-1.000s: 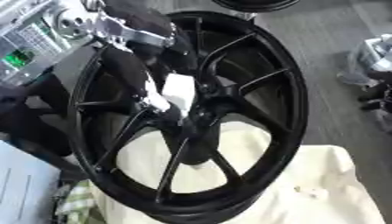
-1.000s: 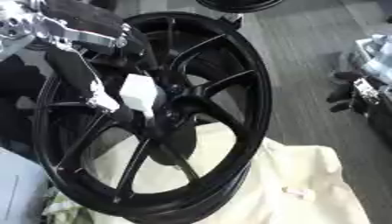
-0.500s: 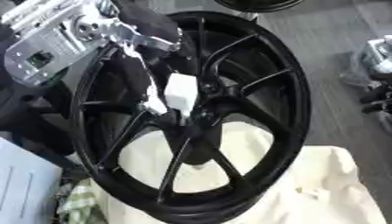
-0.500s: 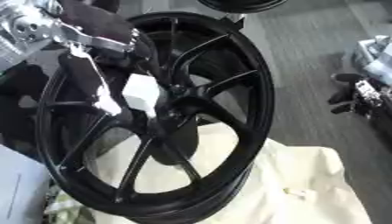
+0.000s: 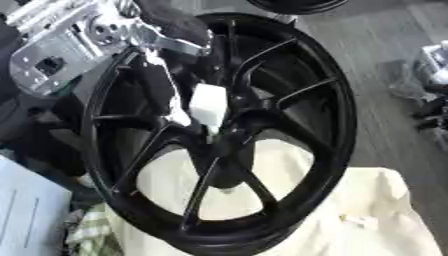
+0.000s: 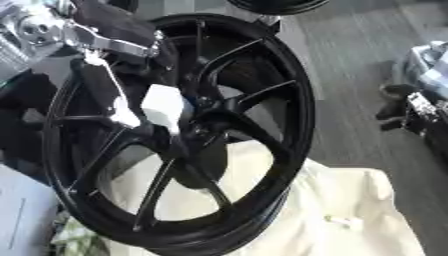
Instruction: Pull the pin out of the wheel hub.
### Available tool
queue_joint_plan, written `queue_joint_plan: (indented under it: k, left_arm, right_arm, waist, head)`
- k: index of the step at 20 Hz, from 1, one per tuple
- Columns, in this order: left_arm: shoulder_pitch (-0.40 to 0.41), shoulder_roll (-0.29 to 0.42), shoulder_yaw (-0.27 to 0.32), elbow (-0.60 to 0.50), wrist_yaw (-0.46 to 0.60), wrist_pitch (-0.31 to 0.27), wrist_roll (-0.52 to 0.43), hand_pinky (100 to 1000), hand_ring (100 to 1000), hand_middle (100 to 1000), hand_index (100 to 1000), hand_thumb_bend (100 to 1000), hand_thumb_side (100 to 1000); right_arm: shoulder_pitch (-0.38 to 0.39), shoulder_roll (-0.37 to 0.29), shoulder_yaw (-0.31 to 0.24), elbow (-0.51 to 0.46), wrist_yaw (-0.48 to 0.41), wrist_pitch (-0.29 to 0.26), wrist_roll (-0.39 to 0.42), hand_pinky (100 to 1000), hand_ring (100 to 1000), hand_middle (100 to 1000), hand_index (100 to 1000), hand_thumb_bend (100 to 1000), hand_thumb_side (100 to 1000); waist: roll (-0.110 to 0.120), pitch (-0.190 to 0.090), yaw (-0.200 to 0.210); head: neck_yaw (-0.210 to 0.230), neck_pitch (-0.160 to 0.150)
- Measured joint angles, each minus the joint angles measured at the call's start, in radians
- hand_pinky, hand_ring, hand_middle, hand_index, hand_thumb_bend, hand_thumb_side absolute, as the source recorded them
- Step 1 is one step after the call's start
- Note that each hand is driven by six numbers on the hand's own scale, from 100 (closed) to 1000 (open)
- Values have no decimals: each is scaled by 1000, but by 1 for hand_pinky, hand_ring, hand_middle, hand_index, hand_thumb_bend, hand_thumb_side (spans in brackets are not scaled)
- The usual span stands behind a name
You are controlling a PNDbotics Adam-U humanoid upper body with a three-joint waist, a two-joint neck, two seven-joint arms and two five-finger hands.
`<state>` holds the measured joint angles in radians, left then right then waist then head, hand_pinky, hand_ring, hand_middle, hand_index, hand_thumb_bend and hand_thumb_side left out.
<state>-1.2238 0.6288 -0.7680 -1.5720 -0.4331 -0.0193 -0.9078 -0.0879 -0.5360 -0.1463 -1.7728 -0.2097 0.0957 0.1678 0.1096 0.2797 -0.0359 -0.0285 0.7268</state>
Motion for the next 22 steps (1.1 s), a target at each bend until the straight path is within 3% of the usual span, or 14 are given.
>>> queue_joint_plan:
  k: [4,12,22]
  left_arm:
    - [0,-8,-5,7,3,10,0,852,752,611,688,489,298]
    - [-1,-18,-2,7,16,77,0,828,702,549,586,346,309]
    - [-4,-23,0,-1,13,111,3,796,635,466,364,361,337]
  right_arm:
    - [0,0,0,0,1,1,-1,602,652,531,809,100,800]
    - [0,0,4,0,3,1,-1,602,652,531,809,100,800]
    - [0,0,6,0,4,1,-1,603,652,532,809,100,808]
  waist:
    - [0,0,-1]
    - [-1,0,-2]
    - [-1,0,-4]
  head:
    - [2,0]
    - [5,0]
    - [6,0]
